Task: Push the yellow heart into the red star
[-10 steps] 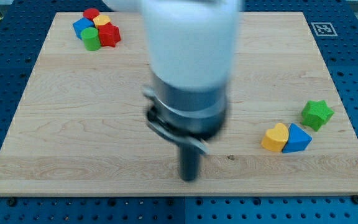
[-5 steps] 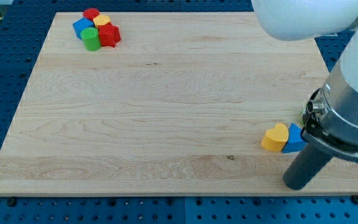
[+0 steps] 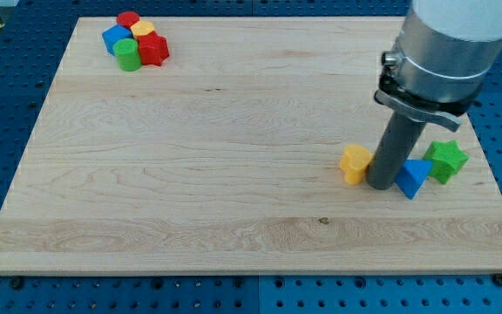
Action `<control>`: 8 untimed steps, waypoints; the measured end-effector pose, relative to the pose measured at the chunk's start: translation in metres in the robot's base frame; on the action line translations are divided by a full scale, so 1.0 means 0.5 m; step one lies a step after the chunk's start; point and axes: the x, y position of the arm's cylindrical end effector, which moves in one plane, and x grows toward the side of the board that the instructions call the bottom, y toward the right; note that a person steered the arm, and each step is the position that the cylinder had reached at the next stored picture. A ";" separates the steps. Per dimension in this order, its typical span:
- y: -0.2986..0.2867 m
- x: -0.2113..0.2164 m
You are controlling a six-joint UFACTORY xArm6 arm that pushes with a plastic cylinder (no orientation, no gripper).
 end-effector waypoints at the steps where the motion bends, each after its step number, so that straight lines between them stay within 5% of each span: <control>1: -0.055 -0.011; 4: -0.163 -0.117; 8: -0.117 -0.255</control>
